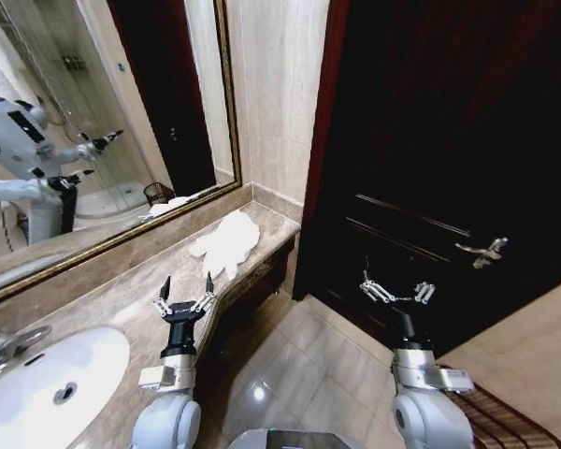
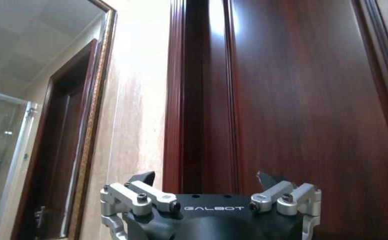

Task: Discard the used towel into the hamper.

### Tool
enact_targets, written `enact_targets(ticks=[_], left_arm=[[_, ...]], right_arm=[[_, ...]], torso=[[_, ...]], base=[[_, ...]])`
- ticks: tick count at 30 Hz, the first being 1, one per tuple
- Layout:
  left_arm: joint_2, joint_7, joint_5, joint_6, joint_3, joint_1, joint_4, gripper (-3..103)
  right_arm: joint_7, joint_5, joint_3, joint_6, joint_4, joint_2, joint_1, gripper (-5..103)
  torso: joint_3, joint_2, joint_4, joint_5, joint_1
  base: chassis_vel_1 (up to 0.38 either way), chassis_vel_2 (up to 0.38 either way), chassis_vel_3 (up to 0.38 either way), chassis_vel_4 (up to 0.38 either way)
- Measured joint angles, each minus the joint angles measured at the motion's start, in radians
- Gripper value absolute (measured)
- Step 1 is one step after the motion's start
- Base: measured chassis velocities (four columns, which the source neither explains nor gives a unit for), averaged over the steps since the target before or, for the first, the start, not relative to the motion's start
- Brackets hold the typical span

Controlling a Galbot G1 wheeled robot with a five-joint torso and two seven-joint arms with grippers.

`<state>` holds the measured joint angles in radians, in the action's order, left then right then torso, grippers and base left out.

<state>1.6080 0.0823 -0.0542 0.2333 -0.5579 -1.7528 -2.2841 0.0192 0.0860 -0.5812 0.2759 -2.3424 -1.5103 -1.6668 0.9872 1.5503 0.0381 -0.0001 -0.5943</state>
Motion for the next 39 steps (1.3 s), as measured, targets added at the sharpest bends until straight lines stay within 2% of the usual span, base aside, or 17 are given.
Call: enact_targets(ticks=[5, 6, 9, 11, 13, 15, 20, 23, 28, 31, 35, 38, 39], left_arm=[[0.0, 0.026, -0.004, -0.023, 0.009, 0.002, 0.006, 100], [0.0, 0.04, -0.015, -0.038, 0.014, 0.008, 0.005, 97], [0.0, 0.048, -0.032, -0.05, 0.014, 0.025, 0.007, 99], [0.0, 0.077, -0.04, -0.048, 0.005, 0.054, 0.019, 100], [0.0, 0.08, -0.04, -0.044, 0.002, 0.061, 0.022, 100], [0.0, 0.068, -0.033, -0.022, -0.024, 0.097, 0.048, 100], [0.0, 0.053, 0.001, -0.017, -0.033, 0.107, 0.059, 100], [0.0, 0.012, 0.05, -0.005, -0.039, 0.11, 0.072, 100], [0.0, -0.019, 0.101, -0.065, -0.043, 0.133, 0.069, 100], [0.0, -0.03, 0.095, -0.087, -0.061, 0.168, 0.08, 100], [0.0, -0.02, 0.051, -0.115, -0.067, 0.219, 0.106, 100], [-0.015, 0.013, -0.005, -0.2, -0.049, 0.265, 0.127, 100], [-0.015, 0.013, -0.005, -0.2, -0.049, 0.265, 0.127, 100]], right_arm=[[-0.005, -0.008, 0.0, 0.012, 0.0, 0.003, 0.007, 100], [0.001, 0.005, 0.001, 0.038, 0.002, 0.006, 0.016, 100], [0.011, 0.034, 0.009, 0.069, 0.004, 0.01, 0.025, 100], [0.01, 0.044, 0.011, 0.078, 0.005, 0.012, 0.026, 100], [0.009, 0.045, 0.01, 0.079, 0.005, 0.012, 0.026, 100], [-0.001, 0.045, 0.008, 0.077, 0.005, 0.013, 0.025, 100], [-0.016, 0.024, 0.008, 0.06, 0.002, 0.014, 0.021, 100], [0.018, -0.018, -0.006, 0.074, 0.009, 0.011, 0.021, 100], [0.044, -0.03, -0.009, 0.103, 0.017, 0.014, 0.013, 100], [0.046, -0.025, -0.012, 0.103, 0.017, 0.016, 0.011, 100], [0.046, -0.023, -0.018, 0.095, 0.016, 0.02, 0.008, 100], [0.046, -0.019, -0.026, 0.069, 0.007, 0.027, 0.005, 100], [0.046, -0.019, -0.026, 0.069, 0.007, 0.027, 0.005, 100]], torso=[[0.0, 0.0, 0.0003, 0.0, 0.0], [0.0, 0.0, 0.0002, 0.0001, 0.0], [0.0, 0.0, 0.0003, 0.0, 0.0], [0.0, 0.0, 0.0002, 0.0, 0.001], [0.0, 0.0, 0.0002, 0.0, 0.001], [0.0, 0.0, 0.0001, 0.0, 0.001], [0.0, 0.0, 0.0002, 0.0, 0.0], [0.0, 0.0, 0.0002, 0.0, 0.0], [0.0, 0.0, 0.0003, 0.0, 0.0], [0.0, 0.0, 0.0001, 0.0001, 0.0], [0.0, 0.0, 0.0002, 0.0, 0.0], [0.0, 0.0, 0.0002, 0.0, 0.0], [0.0, 0.0, 0.0002, 0.0, 0.0]], base=[[-0.074, 0.105, 0.096, -0.074], [-0.019, 0.065, -0.011, -0.052], [-0.013, -0.002, -0.007, -0.034], [0.0, 0.0, 0.0, 0.0], [0.0, 0.0, 0.0, 0.0], [0.0, 0.0, 0.0, 0.0], [0.0, 0.0, 0.0, 0.0], [0.0, 0.0, 0.0, 0.0], [0.0, 0.0, 0.0, 0.0], [0.0, 0.0, 0.0, 0.0], [0.0, 0.0, 0.0, 0.0], [0.0, 0.0, 0.0, 0.0], [0.0, 0.0, 0.0, 0.0]])
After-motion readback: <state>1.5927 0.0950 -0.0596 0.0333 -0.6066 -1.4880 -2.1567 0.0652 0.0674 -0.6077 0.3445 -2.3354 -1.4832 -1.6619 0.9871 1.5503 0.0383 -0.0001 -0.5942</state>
